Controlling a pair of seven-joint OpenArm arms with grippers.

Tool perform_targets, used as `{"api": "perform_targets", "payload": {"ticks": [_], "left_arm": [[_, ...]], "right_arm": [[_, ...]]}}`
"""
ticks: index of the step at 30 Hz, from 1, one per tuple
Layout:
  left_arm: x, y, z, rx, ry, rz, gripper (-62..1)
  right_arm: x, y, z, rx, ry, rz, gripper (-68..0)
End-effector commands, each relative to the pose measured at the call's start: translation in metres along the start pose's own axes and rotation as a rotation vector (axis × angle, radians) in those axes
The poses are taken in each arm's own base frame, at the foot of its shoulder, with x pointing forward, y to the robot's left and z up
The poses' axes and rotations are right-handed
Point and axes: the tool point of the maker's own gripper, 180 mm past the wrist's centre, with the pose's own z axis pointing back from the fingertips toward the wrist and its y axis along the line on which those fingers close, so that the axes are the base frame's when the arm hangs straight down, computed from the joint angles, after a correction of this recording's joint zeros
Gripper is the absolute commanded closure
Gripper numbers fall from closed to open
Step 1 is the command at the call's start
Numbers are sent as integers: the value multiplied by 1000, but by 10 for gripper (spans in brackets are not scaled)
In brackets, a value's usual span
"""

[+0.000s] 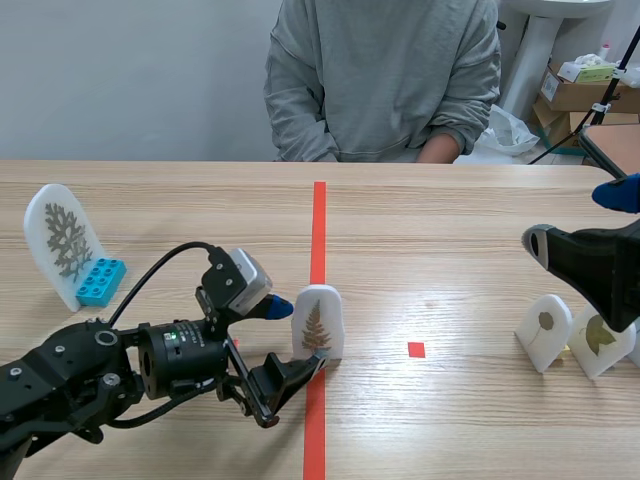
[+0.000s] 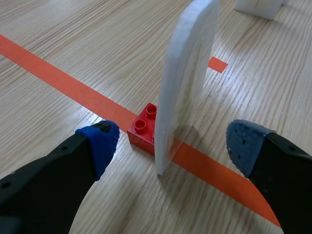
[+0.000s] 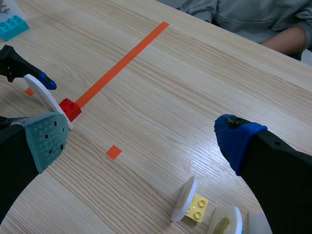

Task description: Do the leaf sorting experiment

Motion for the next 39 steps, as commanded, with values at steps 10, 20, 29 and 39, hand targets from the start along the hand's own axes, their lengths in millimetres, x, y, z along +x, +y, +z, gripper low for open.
{"api": "perform_targets", "payload": {"ticks": [10,20,29,39], "left_arm": [[27,-11,-17,-22,-84,3,-475],[29,-13,-21,-21,-87,-1,-475],[25,-15,-19,-8,-88,8,-284],[22,-20,-18,-12,-94,21,-82]], "right_arm": [[10,-4,2,-2,-29,15,-621],[10,-4,2,-2,-29,15,-621],[10,-4,2,-2,-30,15,-621],[10,-4,2,-2,-29,15,-621]]}}
